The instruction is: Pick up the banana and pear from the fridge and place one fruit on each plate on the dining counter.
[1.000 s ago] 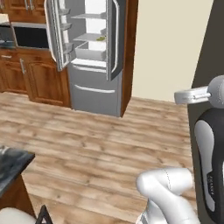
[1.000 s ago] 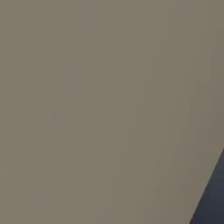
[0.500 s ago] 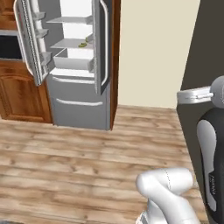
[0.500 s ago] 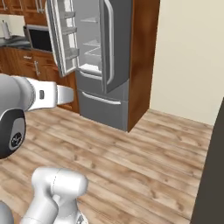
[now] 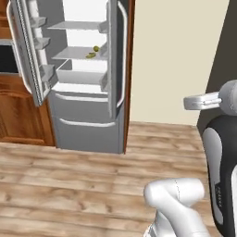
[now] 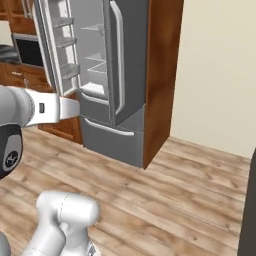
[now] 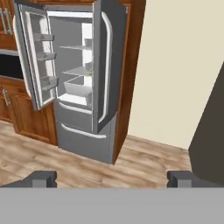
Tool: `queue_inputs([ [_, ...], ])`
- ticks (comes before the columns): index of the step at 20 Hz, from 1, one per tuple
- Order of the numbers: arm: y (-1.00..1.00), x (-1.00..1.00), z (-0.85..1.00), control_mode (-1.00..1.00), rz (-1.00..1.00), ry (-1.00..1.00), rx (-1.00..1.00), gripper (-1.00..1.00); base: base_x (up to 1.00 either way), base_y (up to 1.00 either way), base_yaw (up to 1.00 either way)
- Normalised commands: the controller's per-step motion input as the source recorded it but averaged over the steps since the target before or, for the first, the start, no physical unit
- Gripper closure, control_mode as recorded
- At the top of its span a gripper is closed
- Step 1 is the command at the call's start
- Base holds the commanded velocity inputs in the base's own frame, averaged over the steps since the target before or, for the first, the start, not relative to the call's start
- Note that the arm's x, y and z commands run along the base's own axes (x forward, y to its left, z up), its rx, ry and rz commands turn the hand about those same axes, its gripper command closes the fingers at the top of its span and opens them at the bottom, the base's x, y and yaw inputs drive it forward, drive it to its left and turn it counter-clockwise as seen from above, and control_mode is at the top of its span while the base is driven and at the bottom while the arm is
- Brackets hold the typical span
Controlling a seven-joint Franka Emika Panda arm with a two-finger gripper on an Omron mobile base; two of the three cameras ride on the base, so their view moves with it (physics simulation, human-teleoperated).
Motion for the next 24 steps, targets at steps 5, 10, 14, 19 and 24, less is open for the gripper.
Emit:
queue_inputs([
  [5, 0.00, 0.00, 0.00, 1.00, 0.00, 0.00, 0.00, -1.00, 1.00, 0.01, 0.00],
  [10, 0.00, 0.00, 0.00, 1.00, 0.00, 0.00, 0.00, -1.00, 1.00, 0.69, -0.04],
  [14, 0.00, 0.00, 0.00, 1.00, 0.00, 0.00, 0.00, -1.00, 1.00, 1.00, -0.28],
  [19, 0.00, 0.00, 0.00, 1.00, 0.00, 0.00, 0.00, -1.00, 0.82, 1.00, -0.40],
  [24, 0.00, 0.00, 0.00, 1.00, 0.00, 0.00, 0.00, -1.00, 0.33, 1.00, -0.47],
])
